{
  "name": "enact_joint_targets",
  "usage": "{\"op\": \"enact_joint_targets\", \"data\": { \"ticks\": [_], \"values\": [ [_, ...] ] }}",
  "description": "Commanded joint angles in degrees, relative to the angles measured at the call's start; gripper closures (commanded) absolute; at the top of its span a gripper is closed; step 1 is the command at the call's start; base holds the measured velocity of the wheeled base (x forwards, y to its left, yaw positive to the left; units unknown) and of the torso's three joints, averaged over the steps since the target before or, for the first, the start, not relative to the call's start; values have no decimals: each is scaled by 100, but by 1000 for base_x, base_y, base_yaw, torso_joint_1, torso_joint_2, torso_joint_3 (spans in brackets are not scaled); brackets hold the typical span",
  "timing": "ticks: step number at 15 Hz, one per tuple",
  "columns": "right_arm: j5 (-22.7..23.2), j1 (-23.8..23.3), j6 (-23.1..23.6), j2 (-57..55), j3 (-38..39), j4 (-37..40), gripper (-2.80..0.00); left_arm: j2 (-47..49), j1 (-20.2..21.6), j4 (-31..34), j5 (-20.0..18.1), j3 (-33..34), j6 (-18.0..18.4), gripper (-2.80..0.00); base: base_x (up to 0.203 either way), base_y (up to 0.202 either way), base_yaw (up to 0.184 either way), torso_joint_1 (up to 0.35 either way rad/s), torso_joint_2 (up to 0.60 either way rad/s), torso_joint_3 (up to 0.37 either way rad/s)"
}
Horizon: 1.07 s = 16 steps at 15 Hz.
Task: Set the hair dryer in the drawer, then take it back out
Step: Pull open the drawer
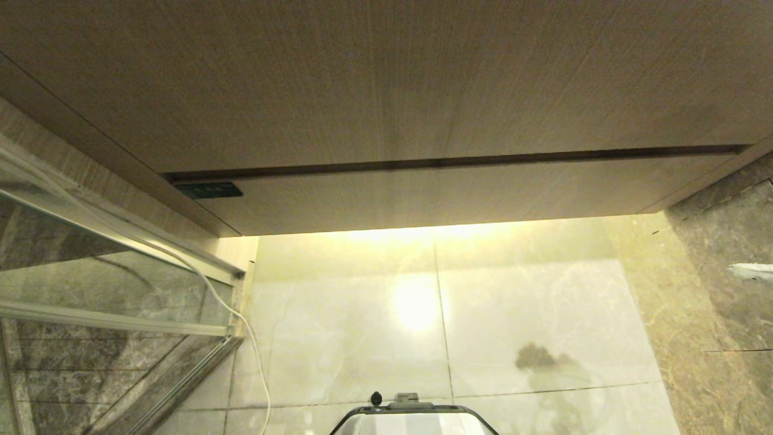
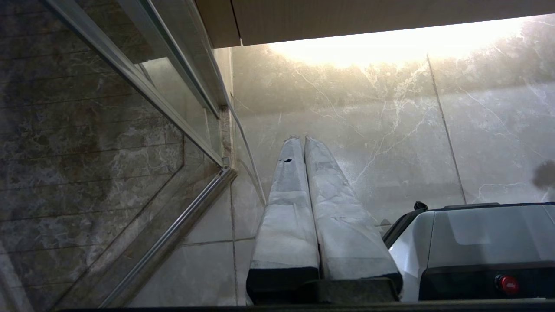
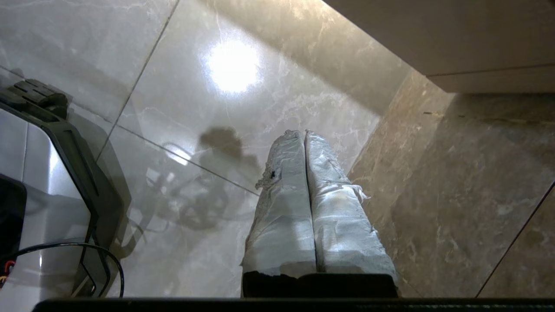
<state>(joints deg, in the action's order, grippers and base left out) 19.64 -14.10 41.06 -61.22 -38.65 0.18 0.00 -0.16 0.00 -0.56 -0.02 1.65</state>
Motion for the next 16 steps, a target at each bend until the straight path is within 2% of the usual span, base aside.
{"op": "enact_joint_targets", "data": {
  "ticks": [1,4,9,14,16],
  "values": [
    [137,383,51,70,-123,-49,0,0,-2,0,3,6,2,0,0,0,0,0,0,0],
    [222,877,331,454,-388,-72,0,0,7,0,1,3,1,0,0,0,0,0,0,0],
    [23,1836,959,714,-447,-57,0,0,-2,0,3,11,2,0,0,0,0,0,0,0],
    [-31,2611,996,678,-292,-236,0,0,-2,0,3,2,2,0,0,0,0,0,0,0],
    [-421,3072,989,623,-238,-307,0,0,-2,0,-6,2,2,0,0,0,0,0,0,0]
  ]
}}
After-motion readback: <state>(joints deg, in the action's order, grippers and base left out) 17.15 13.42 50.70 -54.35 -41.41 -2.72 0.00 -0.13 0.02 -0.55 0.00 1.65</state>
